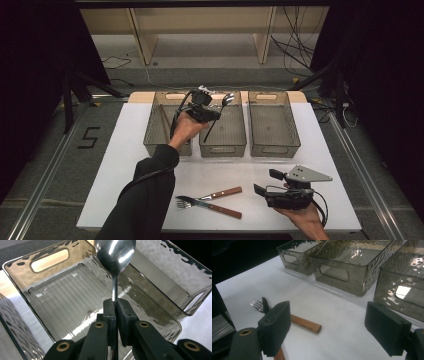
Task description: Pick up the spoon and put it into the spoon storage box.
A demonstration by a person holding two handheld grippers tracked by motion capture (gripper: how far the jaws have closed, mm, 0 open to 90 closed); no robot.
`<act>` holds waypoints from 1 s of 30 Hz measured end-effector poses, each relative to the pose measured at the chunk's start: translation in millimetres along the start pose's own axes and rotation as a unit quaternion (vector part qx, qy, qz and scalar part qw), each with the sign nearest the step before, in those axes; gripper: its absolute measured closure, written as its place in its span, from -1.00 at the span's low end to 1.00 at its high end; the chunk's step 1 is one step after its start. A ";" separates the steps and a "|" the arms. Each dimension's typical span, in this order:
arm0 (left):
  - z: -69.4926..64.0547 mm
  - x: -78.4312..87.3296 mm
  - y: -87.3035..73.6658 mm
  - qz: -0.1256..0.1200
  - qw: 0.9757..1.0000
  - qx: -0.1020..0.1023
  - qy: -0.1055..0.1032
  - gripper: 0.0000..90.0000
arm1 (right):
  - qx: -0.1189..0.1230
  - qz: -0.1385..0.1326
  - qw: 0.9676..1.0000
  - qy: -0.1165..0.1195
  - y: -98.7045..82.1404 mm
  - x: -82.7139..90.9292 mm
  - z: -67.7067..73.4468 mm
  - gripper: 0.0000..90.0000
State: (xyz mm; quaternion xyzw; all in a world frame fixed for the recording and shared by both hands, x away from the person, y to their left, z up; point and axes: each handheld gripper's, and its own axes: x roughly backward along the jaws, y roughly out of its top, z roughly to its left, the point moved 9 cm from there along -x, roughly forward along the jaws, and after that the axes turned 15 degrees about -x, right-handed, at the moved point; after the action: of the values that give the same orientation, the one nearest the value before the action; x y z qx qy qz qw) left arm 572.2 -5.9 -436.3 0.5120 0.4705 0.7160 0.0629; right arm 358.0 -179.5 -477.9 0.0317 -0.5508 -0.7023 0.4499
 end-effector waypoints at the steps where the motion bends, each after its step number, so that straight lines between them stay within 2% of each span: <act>1: -0.4 -0.5 -1.1 0.004 1.000 -0.001 -0.002 0.87 | 0.000 0.000 1.000 0.000 0.0 -0.1 0.1 -0.51; 5: 0.1 -3.6 -3.1 0.006 1.000 0.004 0.004 0.83 | 0.001 0.001 1.000 0.000 -0.1 -0.2 0.3 -0.51; 11: 1.2 -3.1 -4.9 0.013 1.000 0.016 -0.002 0.11 | 0.000 0.001 1.000 0.001 -0.3 -0.1 0.4 -0.51; 20: -1.6 11.3 -5.9 0.006 1.000 0.016 -0.008 -0.15 | 0.000 0.002 1.000 0.001 -0.3 -0.4 0.9 -0.51; 27: -2.2 31.1 -8.3 -0.011 1.000 0.016 -0.006 -0.31 | 0.000 0.001 1.000 0.001 -0.1 -1.0 1.2 -0.51; 30: -3.2 42.4 -10.6 -0.027 0.999 0.022 -0.009 -0.37 | 0.000 0.002 1.000 0.000 -0.1 -0.7 1.3 -0.51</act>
State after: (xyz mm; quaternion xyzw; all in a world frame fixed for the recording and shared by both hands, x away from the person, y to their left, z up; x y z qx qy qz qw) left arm 545.7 22.3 -415.7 0.5062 0.4994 0.6991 0.0752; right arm 357.7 -178.0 -477.8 0.0307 -0.5514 -0.7013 0.4508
